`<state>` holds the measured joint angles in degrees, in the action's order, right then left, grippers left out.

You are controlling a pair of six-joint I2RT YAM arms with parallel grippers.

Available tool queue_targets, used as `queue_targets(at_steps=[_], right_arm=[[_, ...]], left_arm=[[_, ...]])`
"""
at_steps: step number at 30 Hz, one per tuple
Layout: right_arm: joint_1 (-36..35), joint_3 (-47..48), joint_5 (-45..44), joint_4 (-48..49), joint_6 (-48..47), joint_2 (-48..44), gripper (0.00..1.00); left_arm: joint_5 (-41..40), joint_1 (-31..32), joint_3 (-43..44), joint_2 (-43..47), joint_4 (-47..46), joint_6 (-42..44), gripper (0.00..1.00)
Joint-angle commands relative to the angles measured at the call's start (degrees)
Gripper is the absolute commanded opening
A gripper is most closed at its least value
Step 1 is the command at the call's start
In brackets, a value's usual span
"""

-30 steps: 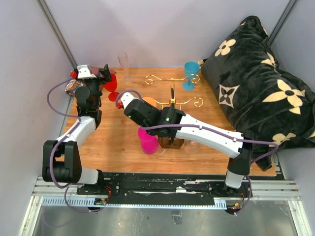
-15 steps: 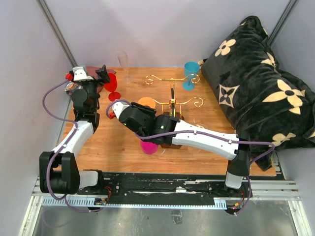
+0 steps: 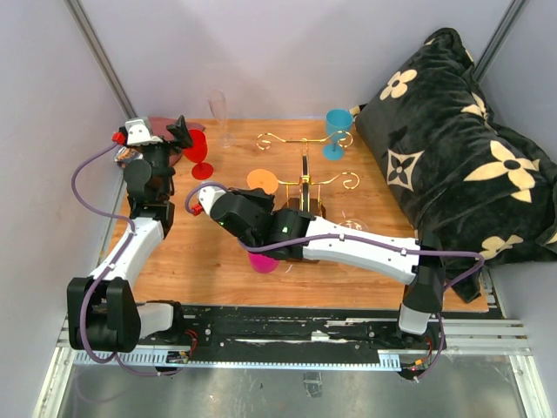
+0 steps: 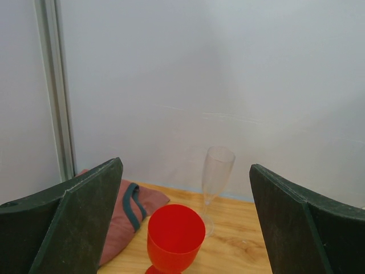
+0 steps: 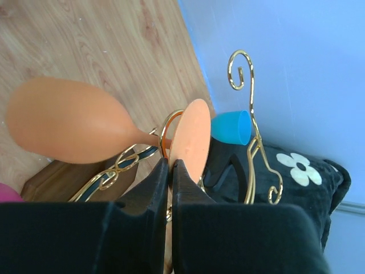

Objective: Take the wine glass off the wine glass rack

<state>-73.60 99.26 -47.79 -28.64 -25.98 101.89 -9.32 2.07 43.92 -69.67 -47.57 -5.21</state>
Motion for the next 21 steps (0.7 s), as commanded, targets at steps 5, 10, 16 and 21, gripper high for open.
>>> queue_targets(at_steps=[5, 10, 16, 21], right_arm=[[-1.5, -0.9, -3.3, 1.2, -2.7, -4.4, 0.01], [-1.1, -4.7, -5.4, 5.6, -8.1, -6.2, 0.01], [0.4, -8.9, -3.8, 13.2, -12.3, -6.4, 0.01], [0.3, -9.3, -2.0, 17.8, -14.7, -5.4, 0.01]], left_arm=[[-1.1, 0.4, -0.6, 2.2, 0.3, 0.1, 1.0], [-1.1, 0.4, -0.6, 2.9, 0.5, -0.3, 1.0], [-1.3, 0.4, -1.0, 3.7, 1.4, -0.9, 1.0], [-2.0, 0.4, -1.3, 4.5, 1.7, -0.6, 1.0]])
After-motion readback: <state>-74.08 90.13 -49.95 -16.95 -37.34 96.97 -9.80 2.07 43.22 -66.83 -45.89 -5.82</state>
